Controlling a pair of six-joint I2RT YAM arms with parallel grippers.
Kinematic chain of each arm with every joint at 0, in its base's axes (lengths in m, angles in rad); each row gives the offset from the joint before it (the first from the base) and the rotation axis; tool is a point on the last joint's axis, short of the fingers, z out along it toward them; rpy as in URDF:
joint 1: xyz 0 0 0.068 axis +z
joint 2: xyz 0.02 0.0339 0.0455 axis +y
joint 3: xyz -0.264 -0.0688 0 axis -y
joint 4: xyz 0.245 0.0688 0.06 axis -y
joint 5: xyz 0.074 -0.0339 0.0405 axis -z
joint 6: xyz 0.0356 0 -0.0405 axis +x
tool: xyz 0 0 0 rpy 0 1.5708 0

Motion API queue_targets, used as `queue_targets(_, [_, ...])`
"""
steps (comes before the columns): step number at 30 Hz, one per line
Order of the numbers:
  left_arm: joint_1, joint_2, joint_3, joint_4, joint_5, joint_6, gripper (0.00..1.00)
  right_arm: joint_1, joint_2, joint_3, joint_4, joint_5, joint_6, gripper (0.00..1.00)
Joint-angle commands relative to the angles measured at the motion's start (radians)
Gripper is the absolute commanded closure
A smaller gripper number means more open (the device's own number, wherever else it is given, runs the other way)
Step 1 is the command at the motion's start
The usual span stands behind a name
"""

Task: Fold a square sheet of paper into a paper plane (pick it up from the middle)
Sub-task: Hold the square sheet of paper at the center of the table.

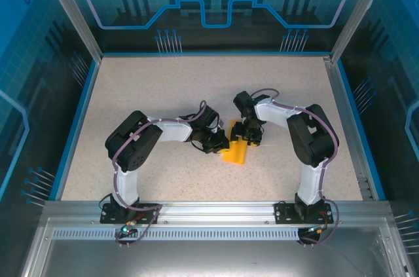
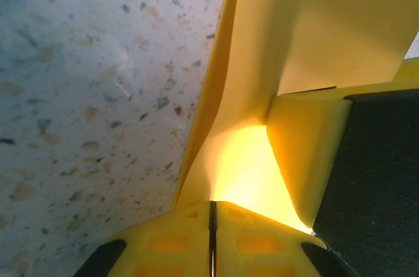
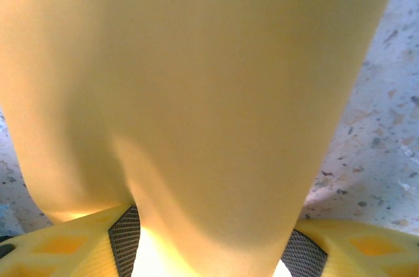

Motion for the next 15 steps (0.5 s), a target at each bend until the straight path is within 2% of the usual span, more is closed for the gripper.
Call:
queue_targets(1, [-0.016, -0.005, 0.021, -0.106, -0.069, 0.037, 0.9, 0.045, 0.224, -0.117, 0.176, -0.039, -0.003, 0.35])
queue_targets(9, [-0.021, 0.03, 0.045, -0.221, -0.121, 0.081, 0.9, 0.044, 0.177, -0.122, 0.186, -0.057, 0.002, 0.35])
queue_targets(15, [-0.02, 0.058, 0.04, -0.251, -0.134, 0.087, 0.91, 0.008, -0.045, -0.16, 0.21, -0.069, 0.046, 0.33])
